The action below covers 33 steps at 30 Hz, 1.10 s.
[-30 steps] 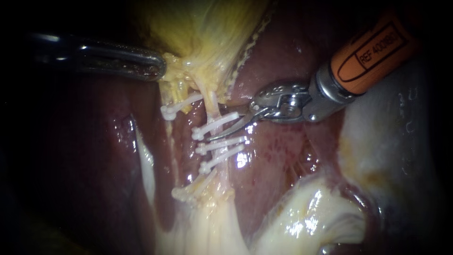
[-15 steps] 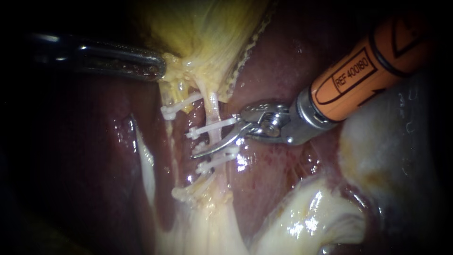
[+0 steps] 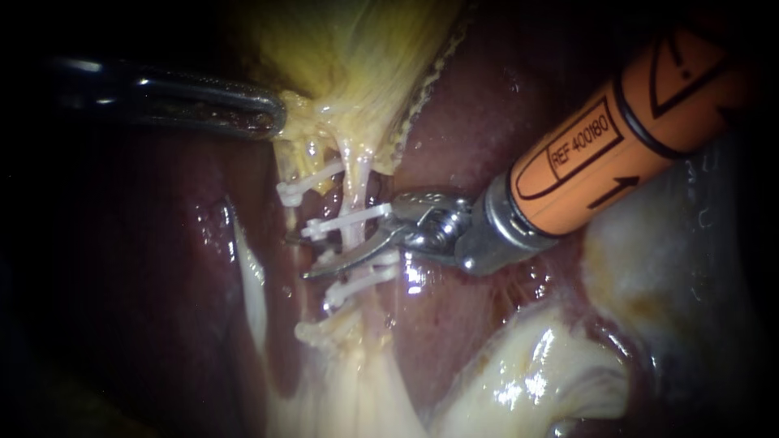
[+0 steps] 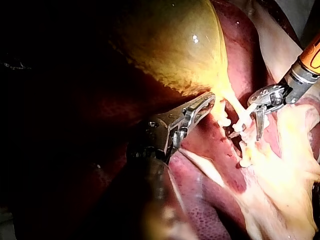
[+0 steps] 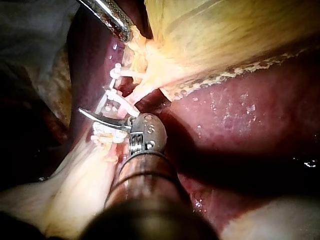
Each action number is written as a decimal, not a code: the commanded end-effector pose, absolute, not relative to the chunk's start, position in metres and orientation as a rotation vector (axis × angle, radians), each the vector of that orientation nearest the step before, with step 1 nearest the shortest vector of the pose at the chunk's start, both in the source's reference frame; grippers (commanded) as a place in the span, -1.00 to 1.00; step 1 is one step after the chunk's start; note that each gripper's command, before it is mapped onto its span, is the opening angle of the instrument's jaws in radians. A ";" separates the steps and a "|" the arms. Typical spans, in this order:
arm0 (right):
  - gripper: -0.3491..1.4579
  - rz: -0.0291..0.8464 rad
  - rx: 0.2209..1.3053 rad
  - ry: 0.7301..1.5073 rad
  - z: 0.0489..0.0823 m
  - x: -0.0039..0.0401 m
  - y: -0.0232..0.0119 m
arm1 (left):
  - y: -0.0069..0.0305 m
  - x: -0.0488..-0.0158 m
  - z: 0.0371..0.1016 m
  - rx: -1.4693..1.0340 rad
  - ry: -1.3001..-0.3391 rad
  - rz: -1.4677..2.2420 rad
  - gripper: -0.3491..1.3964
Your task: Go to the cutting position right tube
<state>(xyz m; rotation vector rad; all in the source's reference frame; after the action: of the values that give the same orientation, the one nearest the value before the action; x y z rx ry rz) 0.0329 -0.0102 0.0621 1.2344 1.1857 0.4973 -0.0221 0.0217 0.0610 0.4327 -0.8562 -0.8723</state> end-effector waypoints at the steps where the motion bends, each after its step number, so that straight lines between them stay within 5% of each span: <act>1: 0.88 0.495 1.239 1.189 0.0618 0.0330 -0.0104 | 0.0217 -0.0221 0.0610 0.433 -0.856 -0.873 -1.00; 15: 0.92 0.506 1.305 1.241 0.0571 0.0323 -0.0096 | 0.0216 -0.0219 0.0610 0.434 -0.856 -0.872 -1.00; 33: 0.86 0.506 1.310 1.240 0.0568 0.0320 -0.0092 | 0.0217 -0.0219 0.0610 0.434 -0.857 -0.872 -1.00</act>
<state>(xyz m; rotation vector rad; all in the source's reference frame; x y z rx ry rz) 0.0319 -0.0091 0.0567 1.3117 1.2409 0.5061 -0.0219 0.0217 0.0610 0.4343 -0.8565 -0.8721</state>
